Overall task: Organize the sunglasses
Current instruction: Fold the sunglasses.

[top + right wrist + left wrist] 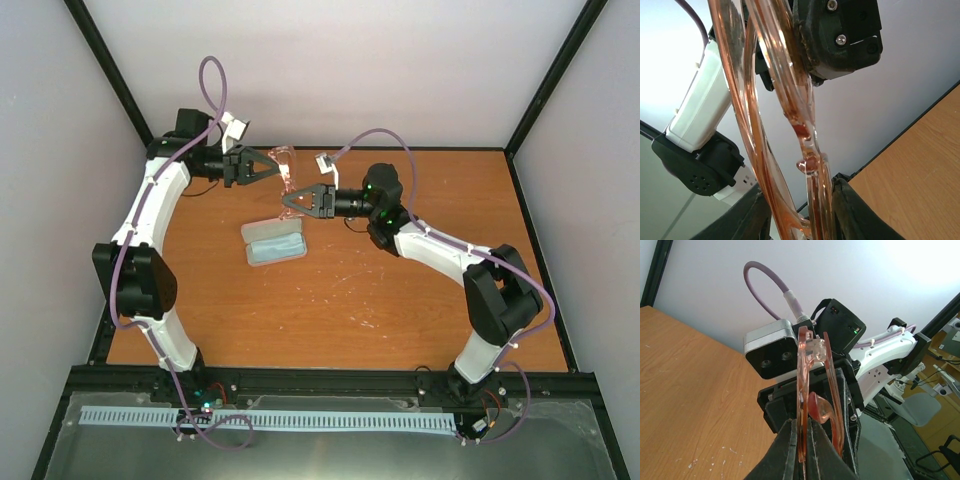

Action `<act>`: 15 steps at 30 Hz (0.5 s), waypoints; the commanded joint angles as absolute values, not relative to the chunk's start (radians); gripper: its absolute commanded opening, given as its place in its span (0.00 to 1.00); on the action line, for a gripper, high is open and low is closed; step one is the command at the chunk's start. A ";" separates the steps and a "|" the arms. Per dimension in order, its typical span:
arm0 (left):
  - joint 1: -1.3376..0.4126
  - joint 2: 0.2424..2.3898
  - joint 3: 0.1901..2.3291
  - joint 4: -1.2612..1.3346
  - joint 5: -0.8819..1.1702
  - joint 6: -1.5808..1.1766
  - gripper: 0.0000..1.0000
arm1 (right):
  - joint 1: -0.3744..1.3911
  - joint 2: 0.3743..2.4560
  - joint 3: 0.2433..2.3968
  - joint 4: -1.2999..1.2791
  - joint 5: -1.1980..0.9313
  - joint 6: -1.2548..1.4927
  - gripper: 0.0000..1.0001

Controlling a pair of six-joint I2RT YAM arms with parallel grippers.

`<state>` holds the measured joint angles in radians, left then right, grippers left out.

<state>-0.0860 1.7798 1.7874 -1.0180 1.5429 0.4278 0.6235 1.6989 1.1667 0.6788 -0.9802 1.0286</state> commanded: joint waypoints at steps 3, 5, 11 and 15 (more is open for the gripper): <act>-0.090 1.752 1.799 -1.004 1.951 0.424 0.01 | 0.634 1.697 1.183 0.632 -0.991 0.998 0.38; -0.091 1.752 1.799 -1.003 1.951 0.422 0.01 | 0.634 1.687 1.172 0.643 -0.987 1.004 0.67; -0.089 1.750 1.804 -0.998 1.952 0.416 0.01 | 0.613 1.602 1.079 0.651 -0.958 1.010 0.80; -0.089 1.751 1.805 -0.998 1.951 0.415 0.01 | 0.595 1.545 1.016 0.623 -0.939 0.994 0.78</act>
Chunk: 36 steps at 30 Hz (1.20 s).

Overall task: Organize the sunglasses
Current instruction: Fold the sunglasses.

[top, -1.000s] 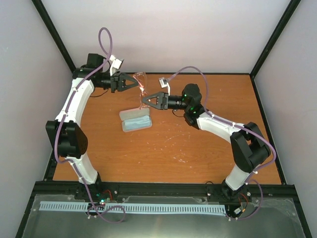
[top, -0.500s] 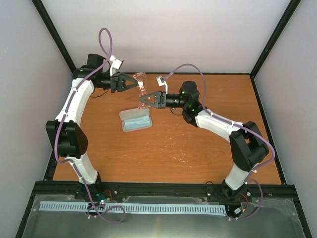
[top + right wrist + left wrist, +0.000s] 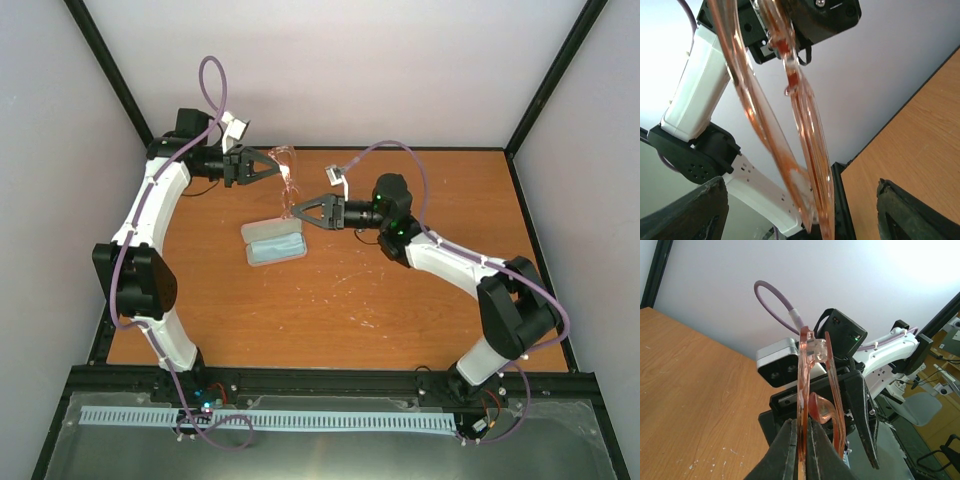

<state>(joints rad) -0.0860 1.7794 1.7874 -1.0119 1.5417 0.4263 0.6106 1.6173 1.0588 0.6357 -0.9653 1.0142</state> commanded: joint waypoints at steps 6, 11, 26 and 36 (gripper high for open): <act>-0.090 1.747 1.804 -0.998 1.951 0.413 0.01 | 0.576 1.528 1.009 0.588 -0.925 0.971 0.49; -0.089 1.744 1.798 -0.989 1.951 0.405 0.01 | 0.575 1.561 1.041 0.584 -0.939 0.973 0.34; -0.091 1.739 1.789 -0.983 1.952 0.402 0.01 | 0.575 1.590 1.098 0.539 -0.950 0.942 0.07; -0.089 1.736 1.758 -0.971 1.943 0.398 0.33 | 0.569 1.542 1.163 0.256 -0.955 0.766 0.03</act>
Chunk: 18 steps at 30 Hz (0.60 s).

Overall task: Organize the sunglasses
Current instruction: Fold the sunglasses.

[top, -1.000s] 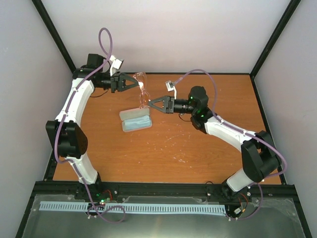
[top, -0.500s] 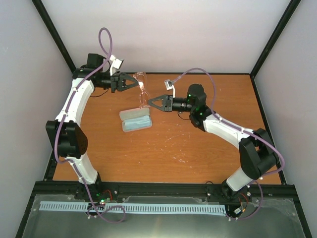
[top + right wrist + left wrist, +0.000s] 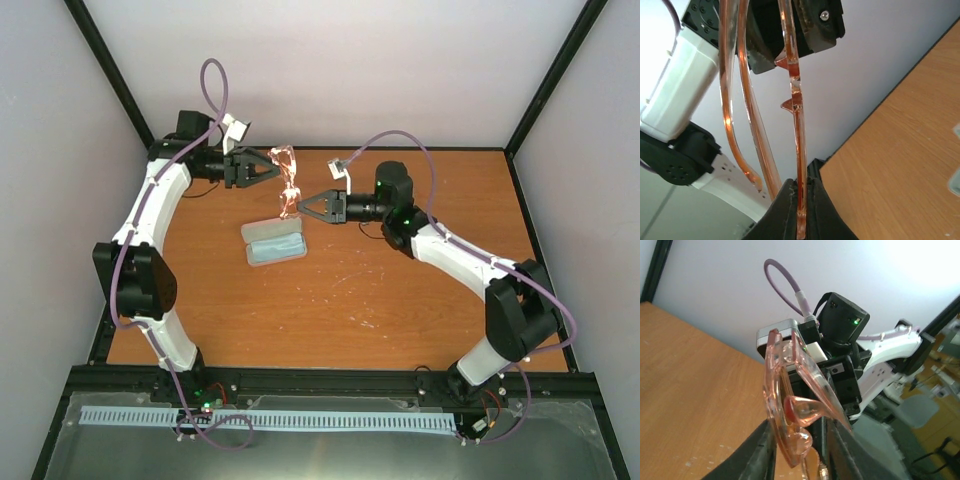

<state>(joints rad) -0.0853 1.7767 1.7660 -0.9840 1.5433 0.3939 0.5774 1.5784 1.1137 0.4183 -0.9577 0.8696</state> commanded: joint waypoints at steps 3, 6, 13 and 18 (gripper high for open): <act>-0.086 1.736 1.754 -0.982 1.886 0.400 0.74 | 0.560 1.533 1.239 0.042 -0.954 0.642 0.03; -0.058 1.735 1.749 -1.028 1.799 0.455 0.82 | 0.539 1.530 1.334 -0.250 -0.950 0.472 0.03; 0.053 1.788 1.770 -1.314 1.473 0.819 0.82 | 0.460 1.604 1.598 -0.886 -0.878 0.080 0.03; 0.162 1.811 1.781 -1.315 1.392 0.861 0.75 | 0.471 1.778 1.824 -1.252 -0.678 -0.200 0.03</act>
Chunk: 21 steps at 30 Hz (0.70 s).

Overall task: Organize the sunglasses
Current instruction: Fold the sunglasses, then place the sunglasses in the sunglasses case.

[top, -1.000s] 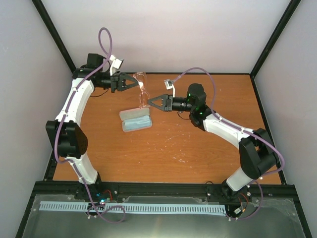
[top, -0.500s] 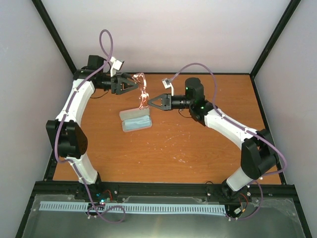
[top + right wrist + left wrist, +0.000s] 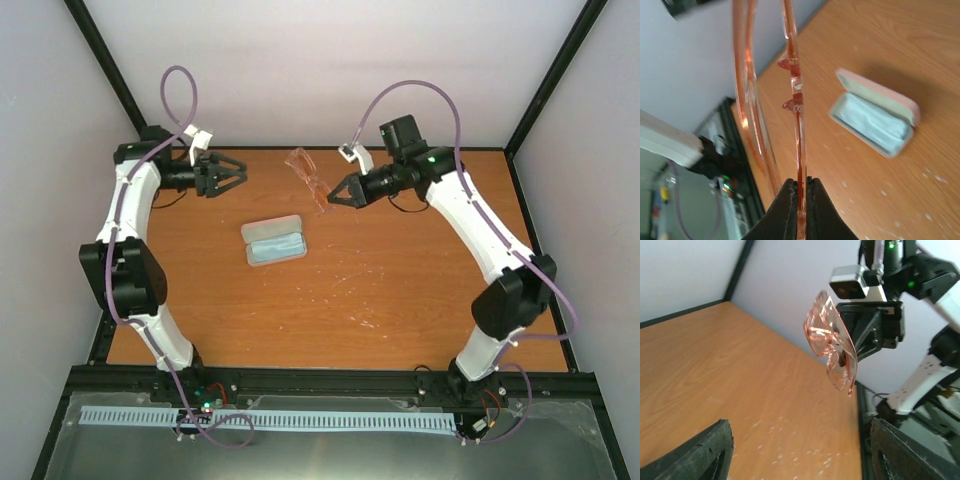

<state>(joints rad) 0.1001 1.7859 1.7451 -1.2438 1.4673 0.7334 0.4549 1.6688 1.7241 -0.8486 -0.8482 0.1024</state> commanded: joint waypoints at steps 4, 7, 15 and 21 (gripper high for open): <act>0.179 1.830 1.818 -1.315 1.362 0.876 0.74 | 0.490 1.786 1.810 -1.199 -0.648 -0.328 0.03; 0.178 1.862 1.829 -1.315 1.359 0.886 0.71 | 0.529 1.833 1.896 -1.244 -0.566 -0.501 0.03; 0.176 2.047 1.939 -1.212 1.183 0.892 0.21 | 0.625 1.951 1.920 -1.233 -0.354 -0.559 0.03; 0.171 2.219 2.158 -1.253 0.991 0.954 0.17 | 0.676 2.006 1.892 -1.172 -0.184 -0.636 0.03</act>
<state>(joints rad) 0.1764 2.1567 2.0308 -1.2461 1.1259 0.8848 0.6502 1.9633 1.8816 -1.2144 -0.3412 -0.5568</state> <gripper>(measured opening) 0.166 0.032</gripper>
